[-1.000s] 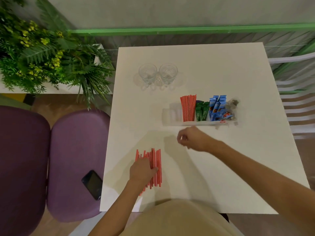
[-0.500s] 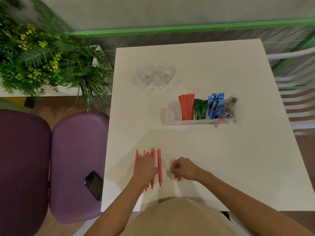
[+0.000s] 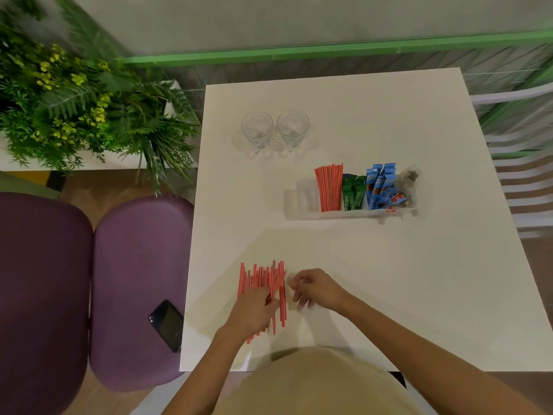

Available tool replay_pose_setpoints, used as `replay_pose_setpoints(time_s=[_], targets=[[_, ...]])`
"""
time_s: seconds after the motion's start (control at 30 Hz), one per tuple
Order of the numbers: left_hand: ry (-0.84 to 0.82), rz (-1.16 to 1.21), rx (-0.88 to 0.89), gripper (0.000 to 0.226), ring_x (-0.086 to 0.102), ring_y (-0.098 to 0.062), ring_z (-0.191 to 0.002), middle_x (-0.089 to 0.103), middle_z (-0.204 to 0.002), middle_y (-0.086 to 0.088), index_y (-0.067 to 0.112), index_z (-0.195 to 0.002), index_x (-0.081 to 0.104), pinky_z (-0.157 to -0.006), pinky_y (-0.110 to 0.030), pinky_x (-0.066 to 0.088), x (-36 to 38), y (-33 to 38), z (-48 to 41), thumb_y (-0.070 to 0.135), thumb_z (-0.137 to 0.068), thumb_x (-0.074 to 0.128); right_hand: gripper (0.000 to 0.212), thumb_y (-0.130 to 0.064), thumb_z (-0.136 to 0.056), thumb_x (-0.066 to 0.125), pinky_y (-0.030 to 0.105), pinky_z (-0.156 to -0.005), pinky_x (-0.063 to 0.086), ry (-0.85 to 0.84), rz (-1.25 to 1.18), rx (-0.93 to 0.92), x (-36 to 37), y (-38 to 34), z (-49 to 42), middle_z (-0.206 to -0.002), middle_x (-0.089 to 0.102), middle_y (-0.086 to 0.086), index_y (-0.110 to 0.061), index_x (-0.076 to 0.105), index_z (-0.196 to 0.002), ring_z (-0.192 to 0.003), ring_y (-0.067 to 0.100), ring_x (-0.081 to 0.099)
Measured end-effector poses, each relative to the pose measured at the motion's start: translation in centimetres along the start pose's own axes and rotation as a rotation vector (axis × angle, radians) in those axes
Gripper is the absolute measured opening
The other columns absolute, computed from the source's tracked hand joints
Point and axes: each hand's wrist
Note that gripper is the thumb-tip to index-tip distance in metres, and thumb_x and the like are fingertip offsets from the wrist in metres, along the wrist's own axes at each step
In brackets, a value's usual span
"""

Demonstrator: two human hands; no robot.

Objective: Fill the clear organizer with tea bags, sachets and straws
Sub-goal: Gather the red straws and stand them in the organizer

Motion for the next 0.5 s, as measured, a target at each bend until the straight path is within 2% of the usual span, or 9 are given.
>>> replay_pose_setpoints(time_s=[0.13,0.3,0.43,0.5], targets=[[-0.091,0.265,-0.022,0.024,0.057,-0.019,-0.05,0.058,-0.066,-0.008,0.001,-0.085,0.056,-0.052,-0.035,0.052,0.1,0.4,1.2,0.017,-0.094,0.042,0.023,-0.028,-0.096,0.056,0.026,-0.052,0.048,0.014,-0.196,-0.023,0.2,-1.4,0.1,-0.082,0.069,0.012,-0.008,0.061,-0.106,-0.062,0.024,0.065],[-0.106,0.421,-0.016,0.026,0.06,-0.024,-0.047,0.06,-0.058,-0.008,-0.004,-0.085,0.057,-0.054,-0.038,0.051,-0.1,0.9,2.0,0.013,-0.096,0.041,0.037,-0.042,-0.091,0.061,0.026,-0.047,0.042,0.099,-0.149,0.019,0.2,-1.0,-0.1,-0.082,0.067,0.009,-0.01,0.057,-0.108,-0.054,0.022,0.062],[-0.186,0.423,-0.041,0.023,0.065,-0.027,-0.052,0.064,-0.06,-0.011,-0.002,-0.087,0.057,-0.058,-0.038,0.054,-0.4,1.4,2.2,0.012,-0.093,0.041,0.03,-0.031,-0.095,0.058,0.027,-0.052,0.043,-0.028,-0.329,0.023,0.1,-1.3,0.8,-0.075,0.067,0.01,-0.002,0.065,-0.094,-0.056,0.022,0.06],[-0.22,0.385,-0.05,0.019,0.069,-0.031,-0.058,0.065,-0.065,-0.016,0.002,-0.084,0.055,-0.06,-0.039,0.054,-0.5,1.6,2.1,0.013,-0.091,0.042,0.03,-0.027,-0.091,0.064,0.027,-0.054,0.044,-0.076,-0.332,-0.019,0.2,-1.1,0.9,-0.072,0.065,0.011,0.004,0.068,-0.093,-0.058,0.02,0.06]])
Point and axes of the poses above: each hand's wrist, its own z-axis away from the middle knuckle, its own x-axis out of the palm, y = z × x
